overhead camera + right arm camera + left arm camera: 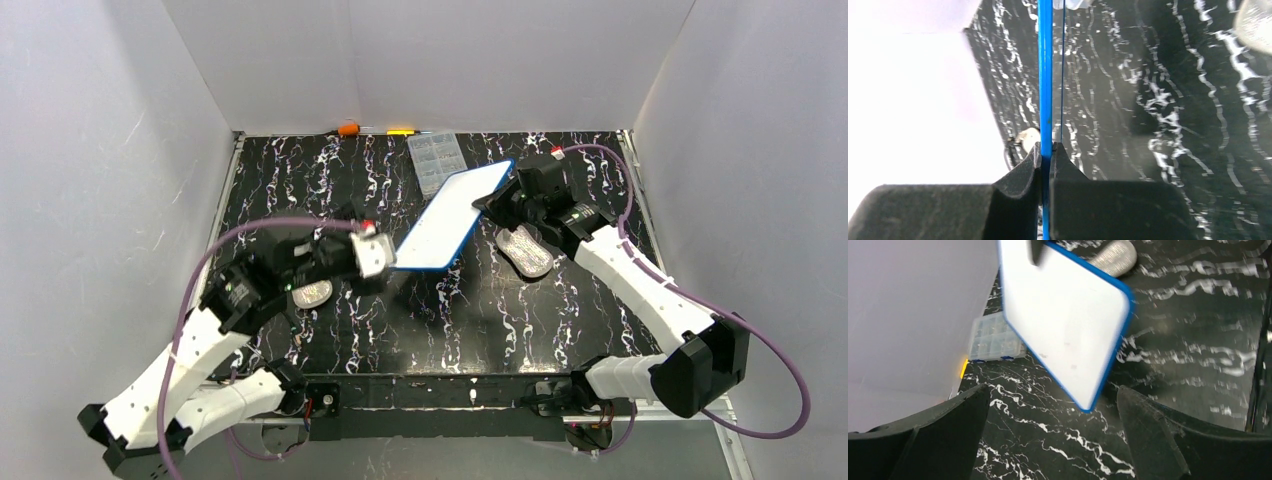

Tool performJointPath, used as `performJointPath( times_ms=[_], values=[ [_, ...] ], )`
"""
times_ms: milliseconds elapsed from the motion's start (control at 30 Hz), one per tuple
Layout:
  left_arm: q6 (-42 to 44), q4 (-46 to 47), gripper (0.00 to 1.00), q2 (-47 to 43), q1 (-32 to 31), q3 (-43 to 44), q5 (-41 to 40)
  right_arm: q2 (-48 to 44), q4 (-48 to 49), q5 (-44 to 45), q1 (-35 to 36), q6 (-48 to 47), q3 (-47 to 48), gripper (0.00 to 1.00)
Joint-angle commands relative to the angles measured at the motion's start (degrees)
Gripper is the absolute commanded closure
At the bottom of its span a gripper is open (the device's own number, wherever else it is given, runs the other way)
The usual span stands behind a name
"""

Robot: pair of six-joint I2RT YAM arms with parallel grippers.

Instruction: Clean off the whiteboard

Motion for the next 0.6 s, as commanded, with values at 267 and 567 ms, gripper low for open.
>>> performJointPath(
  times_ms=[267, 567],
  values=[
    [17.05, 14.58, 0.13, -9.23, -4.06, -19.62, -6.65, 0.6, 8.66, 4.57, 6.49, 20.03, 8.47, 0.99],
    [15.22, 20.55, 0.55, -5.07, -4.0, -19.0, -10.57, -0.31, 11.93, 1.57, 8.06, 22.34, 6.03, 0.99]
  ],
)
